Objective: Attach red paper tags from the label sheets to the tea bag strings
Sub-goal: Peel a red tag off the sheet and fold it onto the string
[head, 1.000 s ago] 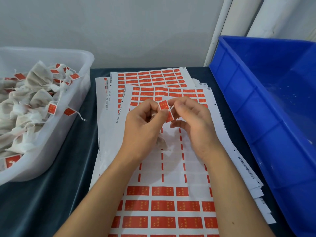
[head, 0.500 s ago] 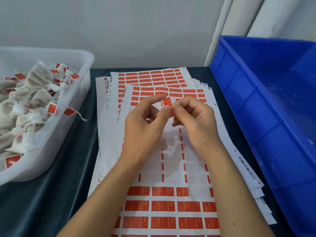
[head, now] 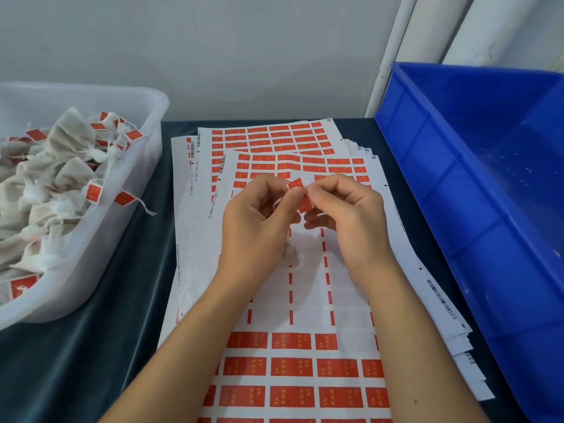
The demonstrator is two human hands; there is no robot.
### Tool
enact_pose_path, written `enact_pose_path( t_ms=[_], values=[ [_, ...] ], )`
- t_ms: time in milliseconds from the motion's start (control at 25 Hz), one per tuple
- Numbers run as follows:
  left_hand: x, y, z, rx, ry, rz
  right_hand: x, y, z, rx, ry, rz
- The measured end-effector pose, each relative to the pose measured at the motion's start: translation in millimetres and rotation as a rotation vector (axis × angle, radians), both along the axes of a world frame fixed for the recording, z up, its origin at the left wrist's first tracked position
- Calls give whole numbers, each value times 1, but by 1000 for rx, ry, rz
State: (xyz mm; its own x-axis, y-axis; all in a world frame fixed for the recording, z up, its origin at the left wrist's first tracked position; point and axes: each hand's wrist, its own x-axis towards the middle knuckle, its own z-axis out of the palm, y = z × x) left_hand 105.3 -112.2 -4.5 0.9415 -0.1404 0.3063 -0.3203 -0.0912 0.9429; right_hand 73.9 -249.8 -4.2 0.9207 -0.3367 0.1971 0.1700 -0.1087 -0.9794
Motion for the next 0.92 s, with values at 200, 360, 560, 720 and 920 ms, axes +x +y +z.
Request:
enact_pose_path(
  t_ms=[200, 360, 560, 720, 920],
  values=[
    [3, 1, -2, 7, 2, -18, 1, 2, 0, 2, 13, 10],
    [3, 1, -2, 9, 14, -11, 1, 3, -1, 16, 9, 15],
    [3, 2, -1, 6, 26, -4, 1, 6, -1, 11, 13, 9],
    [3, 2, 0, 9, 46, 3, 0, 7, -1, -4, 19, -14],
    [3, 1, -1, 15, 34, 2, 0, 6, 0, -8, 14, -13]
  ],
)
